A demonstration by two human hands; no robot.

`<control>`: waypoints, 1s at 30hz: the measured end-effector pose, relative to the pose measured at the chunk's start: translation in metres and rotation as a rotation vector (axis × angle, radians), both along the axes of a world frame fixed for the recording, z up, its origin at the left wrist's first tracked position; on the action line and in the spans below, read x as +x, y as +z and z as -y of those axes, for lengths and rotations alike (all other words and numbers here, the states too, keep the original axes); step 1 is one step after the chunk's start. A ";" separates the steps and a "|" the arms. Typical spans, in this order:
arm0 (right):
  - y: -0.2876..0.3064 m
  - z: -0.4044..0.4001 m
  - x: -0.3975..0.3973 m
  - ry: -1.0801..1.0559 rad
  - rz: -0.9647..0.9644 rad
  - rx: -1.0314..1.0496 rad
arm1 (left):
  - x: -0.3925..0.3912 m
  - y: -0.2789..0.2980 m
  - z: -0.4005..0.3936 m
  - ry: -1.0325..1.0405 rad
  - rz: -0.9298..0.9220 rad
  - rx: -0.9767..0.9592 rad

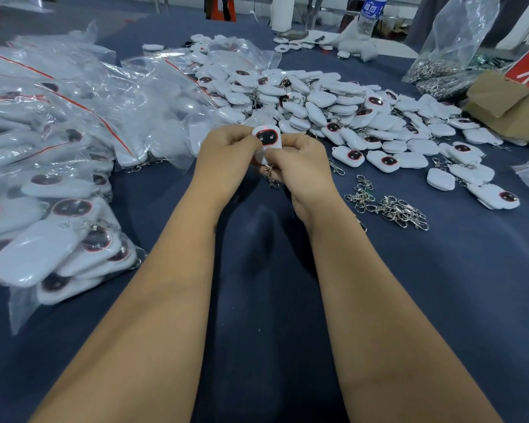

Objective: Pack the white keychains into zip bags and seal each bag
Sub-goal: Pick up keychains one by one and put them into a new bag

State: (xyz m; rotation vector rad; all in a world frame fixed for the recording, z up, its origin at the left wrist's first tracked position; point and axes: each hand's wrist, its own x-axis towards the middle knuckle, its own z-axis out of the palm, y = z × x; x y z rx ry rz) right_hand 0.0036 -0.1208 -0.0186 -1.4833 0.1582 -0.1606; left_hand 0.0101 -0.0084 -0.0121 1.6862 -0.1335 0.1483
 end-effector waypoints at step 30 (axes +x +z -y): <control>0.004 -0.004 -0.004 0.001 -0.003 -0.020 | 0.002 -0.005 0.002 0.013 0.027 0.144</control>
